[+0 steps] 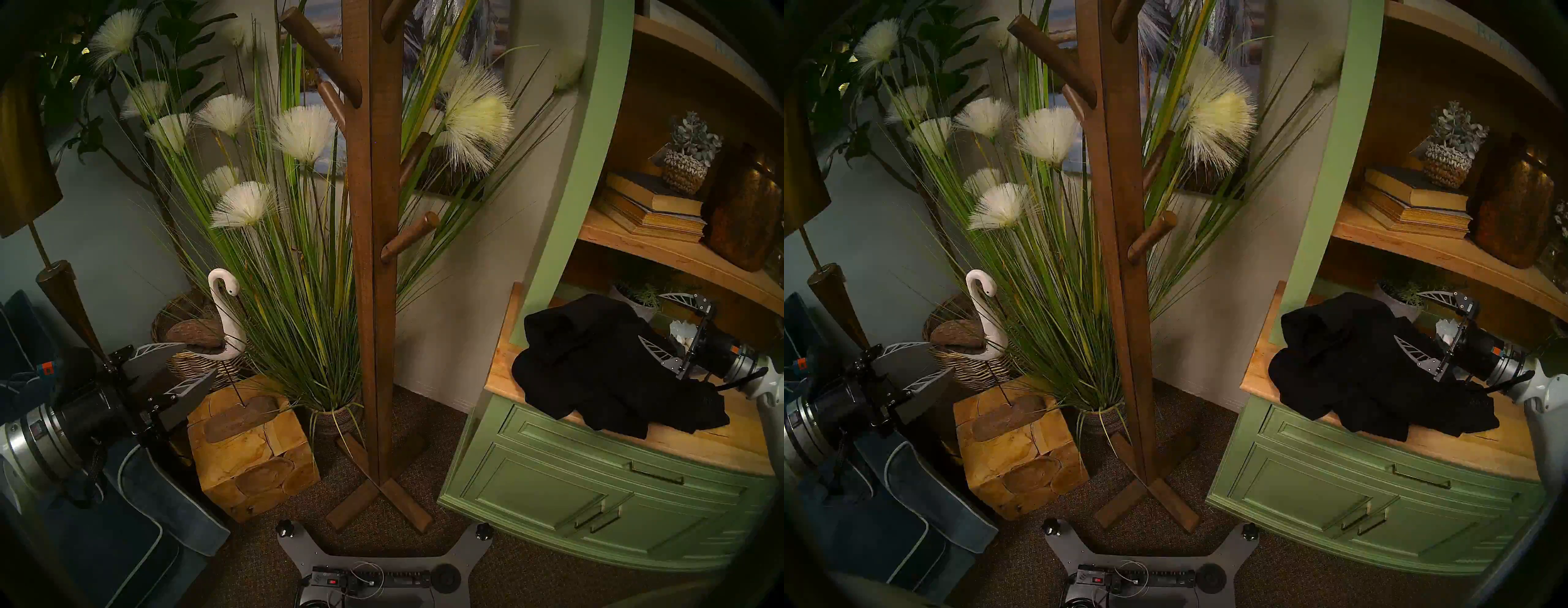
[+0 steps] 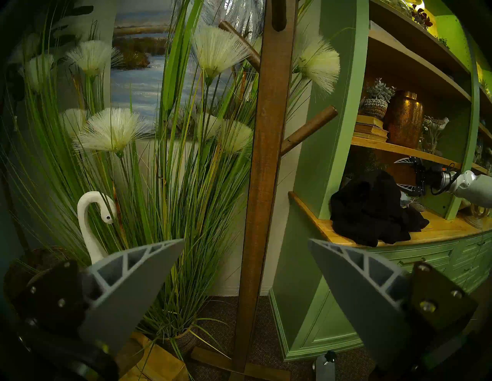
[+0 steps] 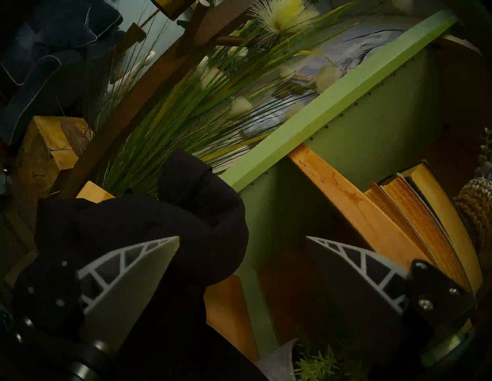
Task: Pick up jacket and place on coat hanger
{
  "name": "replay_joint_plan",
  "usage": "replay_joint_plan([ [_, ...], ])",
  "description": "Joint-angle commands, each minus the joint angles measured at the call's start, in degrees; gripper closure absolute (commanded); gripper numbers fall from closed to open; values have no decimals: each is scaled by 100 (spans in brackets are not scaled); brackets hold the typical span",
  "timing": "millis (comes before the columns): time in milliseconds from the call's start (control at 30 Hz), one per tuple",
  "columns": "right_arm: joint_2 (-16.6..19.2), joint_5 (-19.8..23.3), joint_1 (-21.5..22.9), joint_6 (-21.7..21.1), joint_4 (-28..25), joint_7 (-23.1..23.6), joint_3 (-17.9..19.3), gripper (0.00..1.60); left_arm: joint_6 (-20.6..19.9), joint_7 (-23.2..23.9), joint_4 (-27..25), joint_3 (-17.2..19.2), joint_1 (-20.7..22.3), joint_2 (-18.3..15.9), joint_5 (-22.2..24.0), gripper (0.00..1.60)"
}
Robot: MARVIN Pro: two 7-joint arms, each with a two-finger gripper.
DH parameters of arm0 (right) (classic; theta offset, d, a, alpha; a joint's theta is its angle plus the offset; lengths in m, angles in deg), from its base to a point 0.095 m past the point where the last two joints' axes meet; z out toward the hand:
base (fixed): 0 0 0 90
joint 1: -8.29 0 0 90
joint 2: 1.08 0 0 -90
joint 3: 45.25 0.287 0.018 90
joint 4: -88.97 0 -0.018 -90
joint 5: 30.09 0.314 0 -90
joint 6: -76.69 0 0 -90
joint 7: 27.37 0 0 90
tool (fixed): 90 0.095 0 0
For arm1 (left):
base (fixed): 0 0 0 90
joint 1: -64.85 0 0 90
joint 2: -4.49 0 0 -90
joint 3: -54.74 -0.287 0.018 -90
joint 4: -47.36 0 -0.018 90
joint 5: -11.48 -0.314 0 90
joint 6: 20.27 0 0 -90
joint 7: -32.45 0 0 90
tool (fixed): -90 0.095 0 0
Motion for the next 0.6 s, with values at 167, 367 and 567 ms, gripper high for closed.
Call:
replay_joint_plan([
  [167,809,697,365,147,207,261,-399,0,-9,54,-82,0,29,5,80,0],
  [367,965,1108,376,182,270,321,-746,0,-11,57,-84,2,30,8,84,0],
  [567,1213,1469,410,160,395,365,-1248,0,-12,58,-85,3,31,9,83,0],
])
